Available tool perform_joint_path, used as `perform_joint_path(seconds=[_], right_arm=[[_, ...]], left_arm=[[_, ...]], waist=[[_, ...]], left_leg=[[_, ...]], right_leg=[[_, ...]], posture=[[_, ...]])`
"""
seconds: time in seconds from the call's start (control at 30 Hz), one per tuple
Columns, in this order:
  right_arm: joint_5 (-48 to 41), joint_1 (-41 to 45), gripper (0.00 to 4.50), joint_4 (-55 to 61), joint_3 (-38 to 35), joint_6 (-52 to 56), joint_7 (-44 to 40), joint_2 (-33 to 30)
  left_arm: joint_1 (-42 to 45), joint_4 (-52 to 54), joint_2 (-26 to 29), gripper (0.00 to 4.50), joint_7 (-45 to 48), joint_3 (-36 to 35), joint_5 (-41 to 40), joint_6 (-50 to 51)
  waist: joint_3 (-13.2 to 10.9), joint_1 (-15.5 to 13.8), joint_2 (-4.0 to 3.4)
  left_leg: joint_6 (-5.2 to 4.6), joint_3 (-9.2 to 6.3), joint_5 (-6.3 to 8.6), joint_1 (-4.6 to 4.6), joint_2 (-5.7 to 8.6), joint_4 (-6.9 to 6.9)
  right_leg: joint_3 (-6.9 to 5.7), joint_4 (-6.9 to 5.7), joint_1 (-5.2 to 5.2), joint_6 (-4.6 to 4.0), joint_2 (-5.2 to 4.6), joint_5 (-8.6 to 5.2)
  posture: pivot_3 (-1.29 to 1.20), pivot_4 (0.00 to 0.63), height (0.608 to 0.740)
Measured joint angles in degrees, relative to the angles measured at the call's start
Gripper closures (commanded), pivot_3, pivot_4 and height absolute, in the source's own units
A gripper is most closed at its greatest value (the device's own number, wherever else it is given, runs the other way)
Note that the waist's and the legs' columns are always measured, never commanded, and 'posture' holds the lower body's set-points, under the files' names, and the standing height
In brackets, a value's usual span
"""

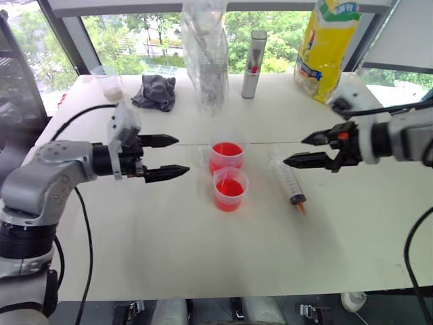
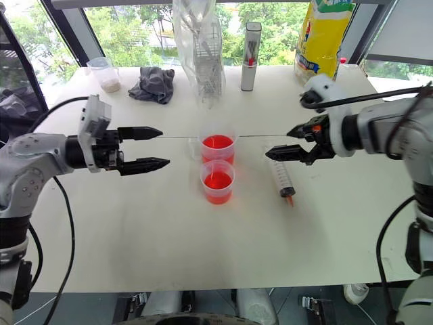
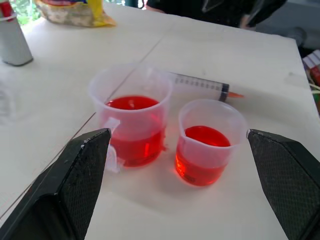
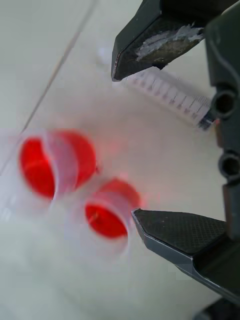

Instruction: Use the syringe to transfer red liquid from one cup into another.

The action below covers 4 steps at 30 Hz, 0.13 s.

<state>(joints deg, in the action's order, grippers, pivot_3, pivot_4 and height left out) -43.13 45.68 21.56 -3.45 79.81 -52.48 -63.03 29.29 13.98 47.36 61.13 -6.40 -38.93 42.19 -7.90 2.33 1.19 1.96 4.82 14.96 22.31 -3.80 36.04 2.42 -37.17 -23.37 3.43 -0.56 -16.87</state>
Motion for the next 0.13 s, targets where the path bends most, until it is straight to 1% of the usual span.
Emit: perform_joint_path(seconds=[0.13], right_arm=[[-3.1,-5.6,0.05,4.2,-3.4,-3.7,-2.4,0.3]], left_arm=[[-0.2,-0.1,0.3,0.0,0.2,0.0,0.0,0.0]], waist=[[0.0,0.0,-0.01]], left_leg=[[0.0,0.01,0.0,0.0,-0.01,0.06]], right_leg=[[0.01,-0.04,0.01,0.01,-0.01,0.01]], posture=[[0.0,0.15,0.74]])
